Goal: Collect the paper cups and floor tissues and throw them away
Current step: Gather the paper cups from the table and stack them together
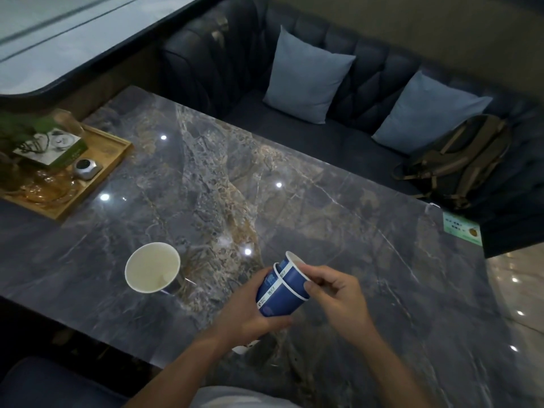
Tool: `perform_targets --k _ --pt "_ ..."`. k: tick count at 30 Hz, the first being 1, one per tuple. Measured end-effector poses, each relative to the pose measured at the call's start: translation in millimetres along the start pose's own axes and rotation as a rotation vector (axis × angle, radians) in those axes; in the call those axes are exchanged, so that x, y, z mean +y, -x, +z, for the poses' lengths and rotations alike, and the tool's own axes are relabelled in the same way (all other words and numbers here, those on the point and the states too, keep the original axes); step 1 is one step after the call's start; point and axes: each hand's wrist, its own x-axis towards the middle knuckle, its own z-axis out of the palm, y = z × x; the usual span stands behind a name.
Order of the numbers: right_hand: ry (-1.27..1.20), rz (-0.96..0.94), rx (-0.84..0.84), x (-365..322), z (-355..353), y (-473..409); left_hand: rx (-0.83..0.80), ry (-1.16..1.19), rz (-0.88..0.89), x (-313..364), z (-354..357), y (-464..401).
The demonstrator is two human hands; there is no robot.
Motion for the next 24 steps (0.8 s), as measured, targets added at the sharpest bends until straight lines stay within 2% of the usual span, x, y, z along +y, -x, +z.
perform_targets --k 11,19,24 --pt "-0.02 0.078 -0.049 12 4 8 -0.016 0.002 0.01 4 1 3" --pt "-0.016 0.055 -0.077 9 7 11 -0.006 0.028 -0.012 -1 4 5" --pt "-0.097 0.059 -0.069 4 14 16 -0.013 0.029 -0.004 -8 6 1"
